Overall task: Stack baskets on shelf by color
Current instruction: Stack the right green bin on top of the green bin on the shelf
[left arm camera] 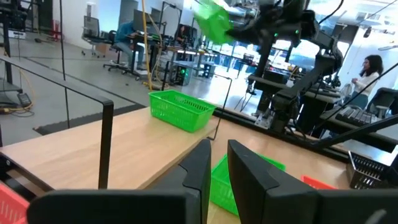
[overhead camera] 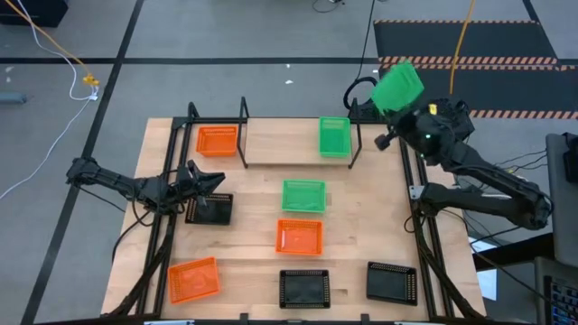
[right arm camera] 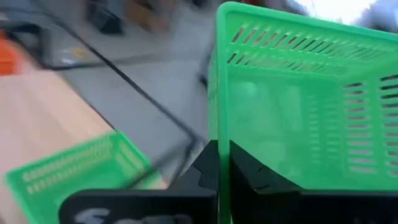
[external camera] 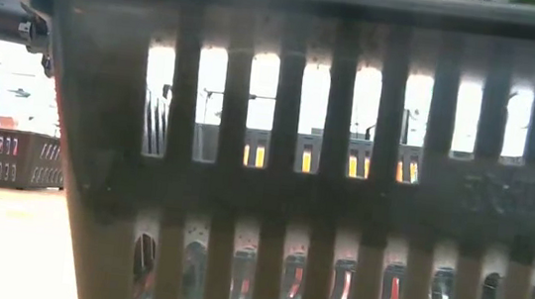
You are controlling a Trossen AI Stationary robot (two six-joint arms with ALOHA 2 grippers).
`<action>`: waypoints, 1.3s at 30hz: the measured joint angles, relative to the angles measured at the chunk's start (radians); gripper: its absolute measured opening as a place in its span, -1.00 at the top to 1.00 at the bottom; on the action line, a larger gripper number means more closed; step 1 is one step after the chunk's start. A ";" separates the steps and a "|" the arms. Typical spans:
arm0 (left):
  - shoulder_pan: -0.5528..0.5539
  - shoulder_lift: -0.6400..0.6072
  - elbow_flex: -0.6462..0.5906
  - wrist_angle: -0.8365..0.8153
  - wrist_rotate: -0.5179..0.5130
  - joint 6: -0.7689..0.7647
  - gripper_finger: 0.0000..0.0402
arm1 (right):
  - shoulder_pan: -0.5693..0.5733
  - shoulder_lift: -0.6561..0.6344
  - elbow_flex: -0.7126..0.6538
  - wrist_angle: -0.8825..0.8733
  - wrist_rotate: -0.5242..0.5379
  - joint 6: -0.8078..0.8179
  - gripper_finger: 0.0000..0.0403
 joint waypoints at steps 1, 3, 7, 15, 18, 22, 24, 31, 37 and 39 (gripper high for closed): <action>0.000 0.000 0.000 0.000 0.000 0.001 0.72 | 0.011 0.001 0.000 0.039 -0.053 -0.091 0.99; 0.001 0.000 0.000 0.000 -0.001 0.009 0.72 | 0.038 0.022 0.000 0.084 -0.162 -0.282 0.99; 0.001 0.000 0.000 0.001 -0.002 0.038 0.72 | 0.086 0.112 0.000 0.091 -0.211 -0.460 1.00; 0.001 0.000 0.000 0.002 -0.007 0.056 0.72 | 0.124 0.378 0.037 0.028 -0.286 -0.475 1.00; 0.001 0.000 0.000 0.003 -0.024 0.064 0.72 | 0.144 0.471 0.117 -0.096 -0.289 -0.484 1.00; 0.001 0.000 0.000 0.002 -0.034 0.076 0.72 | 0.156 0.543 0.211 -0.219 -0.292 -0.462 1.00; 0.001 0.000 0.000 0.002 -0.034 0.075 0.72 | 0.155 0.561 0.237 -0.250 -0.293 -0.437 1.00; 0.001 0.000 0.000 -0.001 -0.027 0.052 0.72 | 0.142 0.608 0.244 -0.281 -0.335 -0.323 1.00; 0.001 0.000 0.000 -0.002 -0.018 0.049 0.72 | 0.139 0.618 0.243 -0.276 -0.339 -0.269 1.00; 0.001 0.000 0.000 -0.001 -0.018 0.049 0.72 | 0.131 0.618 0.243 -0.279 -0.339 -0.242 1.00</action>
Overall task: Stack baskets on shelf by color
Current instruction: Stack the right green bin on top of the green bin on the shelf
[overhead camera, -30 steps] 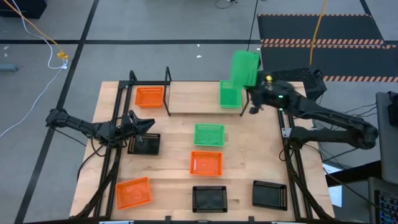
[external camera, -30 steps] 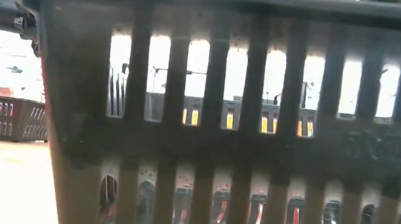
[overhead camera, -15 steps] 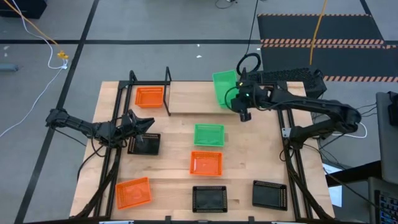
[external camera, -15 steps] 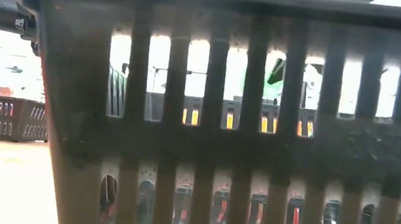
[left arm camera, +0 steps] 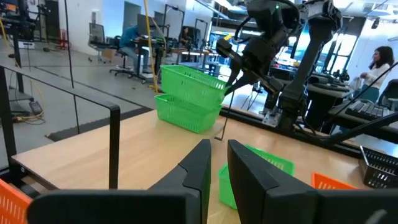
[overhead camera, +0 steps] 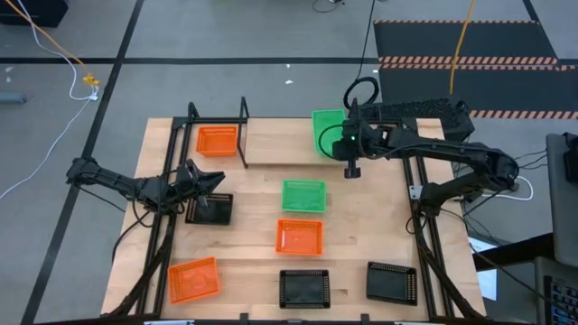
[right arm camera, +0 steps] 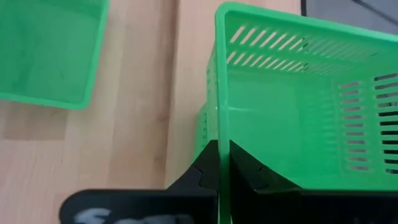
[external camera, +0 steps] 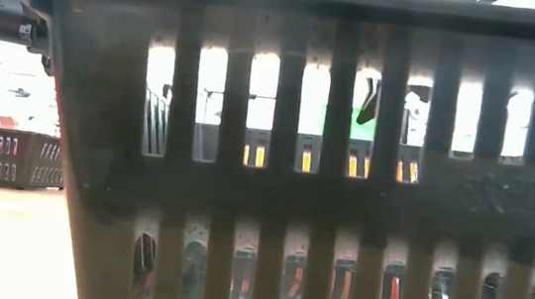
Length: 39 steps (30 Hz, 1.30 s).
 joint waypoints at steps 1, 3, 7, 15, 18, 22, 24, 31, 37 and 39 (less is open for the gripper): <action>0.000 0.000 0.000 0.000 0.000 0.000 0.72 | -0.005 0.000 0.000 -0.001 0.001 0.017 1.00; 0.000 0.000 0.000 0.000 0.000 0.000 0.72 | -0.012 0.000 0.000 -0.004 0.001 0.042 1.00; 0.000 0.000 0.000 0.000 0.000 0.000 0.72 | -0.018 0.000 -0.001 -0.007 0.005 0.048 1.00; 0.000 0.000 0.000 0.000 0.000 0.000 0.72 | -0.019 0.000 -0.002 -0.032 0.001 0.024 0.92; 0.000 0.000 0.000 0.000 0.000 0.000 0.72 | -0.026 0.000 -0.002 -0.030 0.000 0.030 0.86; 0.000 0.000 0.000 0.000 0.001 0.000 0.72 | -0.038 0.000 -0.002 -0.028 0.000 0.045 0.80; 0.000 0.000 0.000 0.000 0.000 0.000 0.72 | -0.046 0.000 -0.002 -0.028 0.000 0.057 0.77; 0.000 0.000 0.000 0.000 0.001 0.001 0.72 | -0.071 0.000 -0.002 -0.021 0.001 0.088 0.73; 0.000 0.000 0.000 0.000 0.001 0.001 0.72 | -0.062 0.000 -0.002 -0.006 -0.003 0.098 0.75; 0.000 0.000 0.000 0.000 0.001 0.001 0.72 | -0.053 -0.001 -0.002 0.019 -0.003 0.113 0.72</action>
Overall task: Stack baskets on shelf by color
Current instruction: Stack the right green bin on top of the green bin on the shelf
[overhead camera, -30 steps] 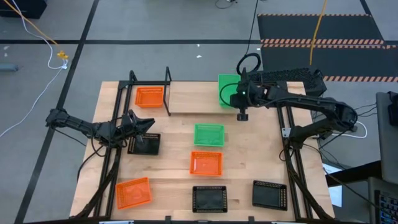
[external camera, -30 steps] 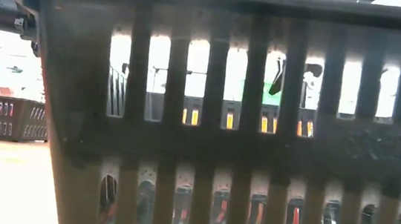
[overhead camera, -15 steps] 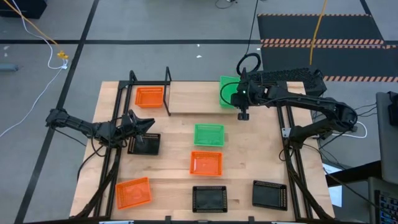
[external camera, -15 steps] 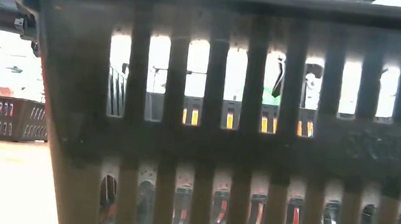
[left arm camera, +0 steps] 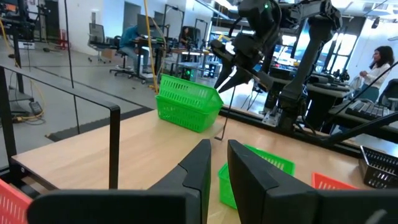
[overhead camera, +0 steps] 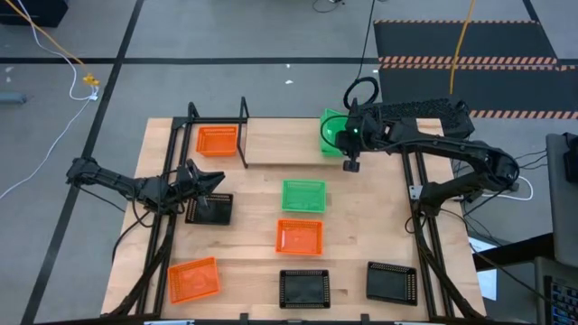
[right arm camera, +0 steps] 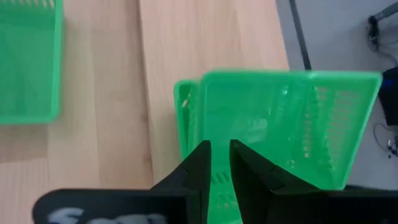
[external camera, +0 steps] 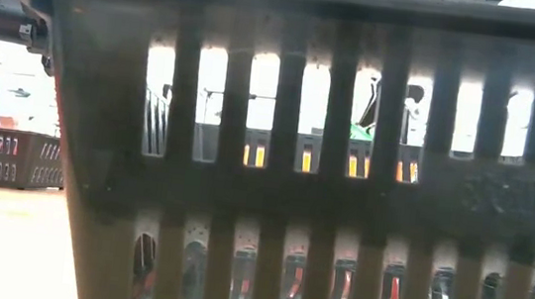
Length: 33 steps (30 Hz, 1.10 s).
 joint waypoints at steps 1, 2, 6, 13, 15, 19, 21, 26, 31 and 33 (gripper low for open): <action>0.000 0.000 0.000 0.000 0.000 0.000 0.72 | 0.005 -0.006 0.000 0.013 0.000 0.001 0.70; 0.000 0.000 0.000 0.000 0.000 0.000 0.72 | 0.009 -0.014 -0.001 0.024 -0.001 0.000 0.67; 0.000 0.000 0.000 0.000 0.000 0.000 0.72 | 0.019 -0.052 -0.001 0.062 -0.004 0.059 0.49; 0.000 0.000 0.000 0.001 0.000 0.003 0.72 | 0.023 -0.032 -0.043 0.075 -0.053 0.116 0.16; 0.000 0.000 0.000 0.001 0.000 0.002 0.72 | 0.024 -0.027 -0.071 0.117 0.001 0.101 0.14; 0.000 0.000 0.000 0.003 0.000 0.010 0.72 | 0.024 -0.028 -0.105 0.174 0.026 0.076 0.16; 0.000 0.000 0.000 0.008 -0.001 0.028 0.72 | 0.024 -0.027 -0.111 0.183 0.026 0.073 0.22; 0.000 0.000 0.000 0.030 -0.001 0.051 0.72 | 0.023 -0.022 -0.111 0.186 -0.025 0.066 0.41; 0.000 0.000 0.000 0.027 -0.001 0.050 0.72 | 0.024 0.002 -0.111 0.200 -0.054 0.049 0.60; 0.000 0.000 0.000 0.029 -0.001 0.051 0.72 | 0.020 0.013 -0.111 0.193 -0.053 0.048 0.65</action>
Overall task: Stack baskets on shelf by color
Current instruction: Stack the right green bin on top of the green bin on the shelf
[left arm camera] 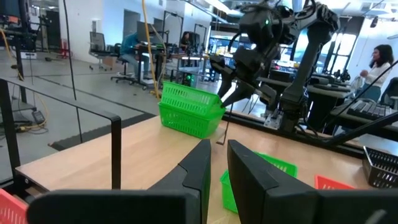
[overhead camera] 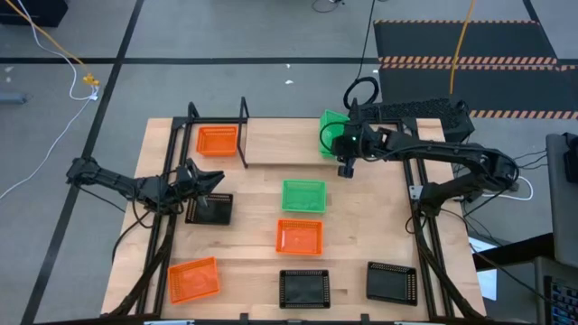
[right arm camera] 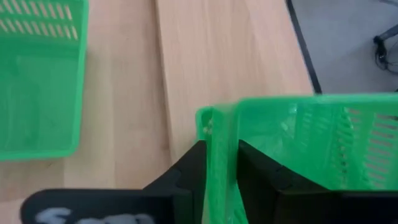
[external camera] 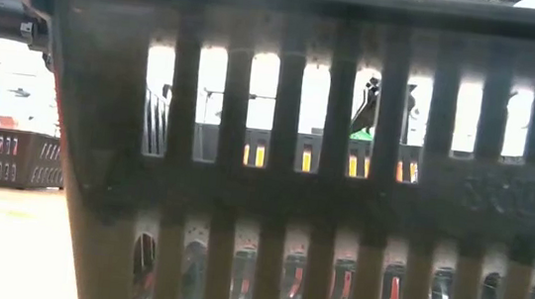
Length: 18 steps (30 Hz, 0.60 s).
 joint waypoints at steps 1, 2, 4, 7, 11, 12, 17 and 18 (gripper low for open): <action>0.000 0.000 0.000 0.002 0.000 0.000 0.72 | -0.002 0.005 0.000 0.003 0.000 0.000 0.67; 0.000 0.000 0.000 0.001 0.000 0.001 0.72 | -0.002 0.007 0.000 0.007 0.000 0.000 0.69; 0.000 0.000 0.000 0.004 0.000 0.004 0.72 | -0.002 0.007 0.000 0.004 0.002 0.000 0.73; 0.000 0.000 0.000 0.006 0.000 0.012 0.72 | -0.002 0.004 0.000 0.007 0.004 -0.005 0.84; 0.000 0.000 0.000 0.008 0.000 0.018 0.72 | -0.002 -0.010 0.008 0.007 0.010 -0.029 0.96; 0.000 0.000 0.000 0.009 0.000 0.020 0.72 | -0.001 -0.013 0.009 0.008 0.026 -0.028 0.95; 0.000 0.000 0.000 0.018 0.000 0.024 0.72 | -0.001 -0.017 0.042 0.000 0.059 -0.036 0.97; 0.000 0.000 0.000 0.017 0.000 0.024 0.72 | -0.001 -0.017 0.048 -0.005 0.066 -0.036 0.97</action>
